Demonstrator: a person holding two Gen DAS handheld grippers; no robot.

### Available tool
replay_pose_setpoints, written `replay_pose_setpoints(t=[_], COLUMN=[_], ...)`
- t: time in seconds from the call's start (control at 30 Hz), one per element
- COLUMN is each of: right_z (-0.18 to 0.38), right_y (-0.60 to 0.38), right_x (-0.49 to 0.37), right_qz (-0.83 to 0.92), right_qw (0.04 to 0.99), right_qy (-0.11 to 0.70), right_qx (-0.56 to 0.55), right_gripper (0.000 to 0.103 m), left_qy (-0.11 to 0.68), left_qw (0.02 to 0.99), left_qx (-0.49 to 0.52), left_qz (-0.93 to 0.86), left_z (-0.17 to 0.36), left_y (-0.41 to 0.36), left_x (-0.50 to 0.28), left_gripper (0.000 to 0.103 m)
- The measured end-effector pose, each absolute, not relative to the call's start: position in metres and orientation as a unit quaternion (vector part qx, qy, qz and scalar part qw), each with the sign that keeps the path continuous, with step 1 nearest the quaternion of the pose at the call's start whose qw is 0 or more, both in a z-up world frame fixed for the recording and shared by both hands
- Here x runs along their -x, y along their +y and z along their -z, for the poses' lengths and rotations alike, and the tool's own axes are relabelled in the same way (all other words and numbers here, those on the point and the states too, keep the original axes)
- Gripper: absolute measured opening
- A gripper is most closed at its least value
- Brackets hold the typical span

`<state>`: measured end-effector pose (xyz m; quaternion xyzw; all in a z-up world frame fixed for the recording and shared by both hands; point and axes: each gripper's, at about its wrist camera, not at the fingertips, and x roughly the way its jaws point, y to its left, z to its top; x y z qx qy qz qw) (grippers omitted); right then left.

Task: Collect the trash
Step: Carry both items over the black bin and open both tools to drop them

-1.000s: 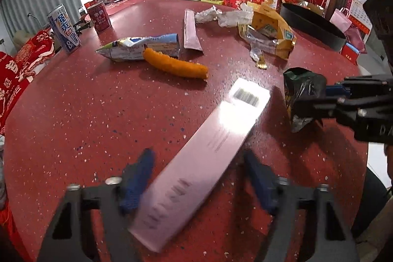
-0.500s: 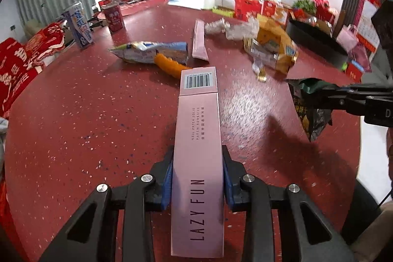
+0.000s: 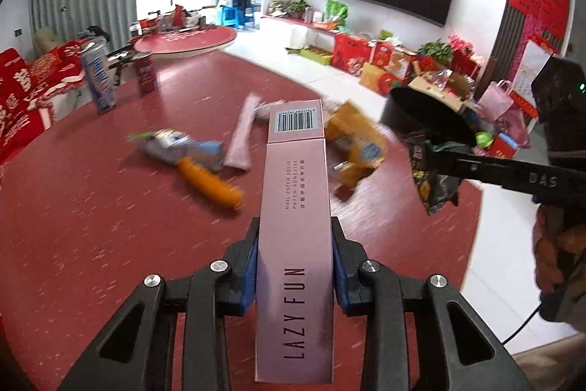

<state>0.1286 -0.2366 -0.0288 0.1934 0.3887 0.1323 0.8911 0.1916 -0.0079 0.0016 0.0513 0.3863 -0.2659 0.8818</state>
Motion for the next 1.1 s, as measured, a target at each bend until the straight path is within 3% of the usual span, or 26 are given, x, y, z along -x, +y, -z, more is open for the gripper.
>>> replay_pose_setpoints(t=[0.63, 1.1], right_z=[0.029, 0.045], right_y=[-0.398, -0.467], right_x=[-0.107, -0.111], right_qz=[-0.028, 0.022], right_qw=[0.898, 0.889], right_qy=[0.340, 0.330], right_qx=[-0.278, -0.318], right_gripper=[0.017, 0.017], left_qy=[0.387, 0.433], left_qw=[0.845, 0.821], left_qx=[-0.083, -0.073], left_qz=[0.359, 0.365], left_z=[-0.028, -0.007], left_y=[-0.200, -0.319], left_x=[-0.223, -0.276], left_gripper=[0.103, 0.103])
